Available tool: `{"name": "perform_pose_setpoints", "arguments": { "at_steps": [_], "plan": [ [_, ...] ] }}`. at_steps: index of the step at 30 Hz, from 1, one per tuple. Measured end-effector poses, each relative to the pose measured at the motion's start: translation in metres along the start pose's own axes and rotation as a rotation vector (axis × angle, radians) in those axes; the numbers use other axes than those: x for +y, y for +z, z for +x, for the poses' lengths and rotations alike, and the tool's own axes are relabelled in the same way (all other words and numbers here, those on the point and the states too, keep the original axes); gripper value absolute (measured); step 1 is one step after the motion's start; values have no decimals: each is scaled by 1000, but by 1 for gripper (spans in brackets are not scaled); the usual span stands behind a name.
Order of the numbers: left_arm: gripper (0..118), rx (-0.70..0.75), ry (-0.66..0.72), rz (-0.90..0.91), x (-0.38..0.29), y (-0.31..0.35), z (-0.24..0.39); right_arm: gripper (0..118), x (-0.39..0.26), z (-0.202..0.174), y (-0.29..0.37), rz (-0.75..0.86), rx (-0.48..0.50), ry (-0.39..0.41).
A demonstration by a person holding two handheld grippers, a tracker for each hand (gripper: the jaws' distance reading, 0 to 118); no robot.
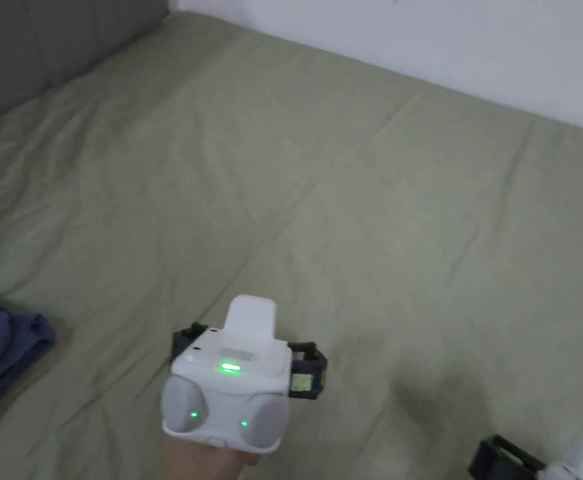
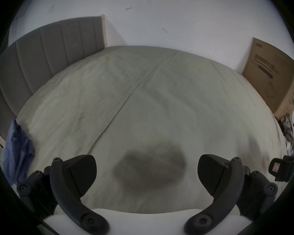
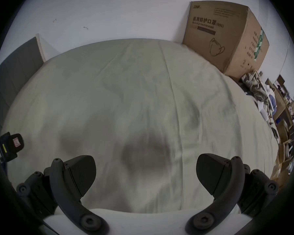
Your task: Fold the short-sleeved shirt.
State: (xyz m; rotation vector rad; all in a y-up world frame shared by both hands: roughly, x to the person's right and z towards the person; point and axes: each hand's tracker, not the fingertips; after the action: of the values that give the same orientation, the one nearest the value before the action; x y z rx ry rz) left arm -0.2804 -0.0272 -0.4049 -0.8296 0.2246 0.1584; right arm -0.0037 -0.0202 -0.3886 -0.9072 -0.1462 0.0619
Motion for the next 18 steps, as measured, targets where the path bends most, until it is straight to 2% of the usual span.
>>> {"name": "perform_pose_setpoints", "arguments": {
  "at_steps": [2, 3, 4, 6, 8, 18],
  "plan": [
    [118, 2, 34, -45, -5, -23, 1, 116, -1, 2, -17, -11, -34, -44],
    [118, 12, 58, -89, -9, -34, 2, 116, -4, 6, -25, -20, -14, -60],
    [118, 25, 23, -71, -14, -37, 7, 116, -8, 9, -33, -28, 17, -81],
    [118, 64, -13, -27, -17, -28, 11, 118, -18, 13, -48, -60, 49, -76],
    [118, 66, -13, -27, -21, -29, 10, 118, -31, 17, -49, 62, 54, -113],
    [118, 45, 9, -36, -15, -23, 4, 118, -31, 19, -51, 22, 26, -97]
  ]
}}
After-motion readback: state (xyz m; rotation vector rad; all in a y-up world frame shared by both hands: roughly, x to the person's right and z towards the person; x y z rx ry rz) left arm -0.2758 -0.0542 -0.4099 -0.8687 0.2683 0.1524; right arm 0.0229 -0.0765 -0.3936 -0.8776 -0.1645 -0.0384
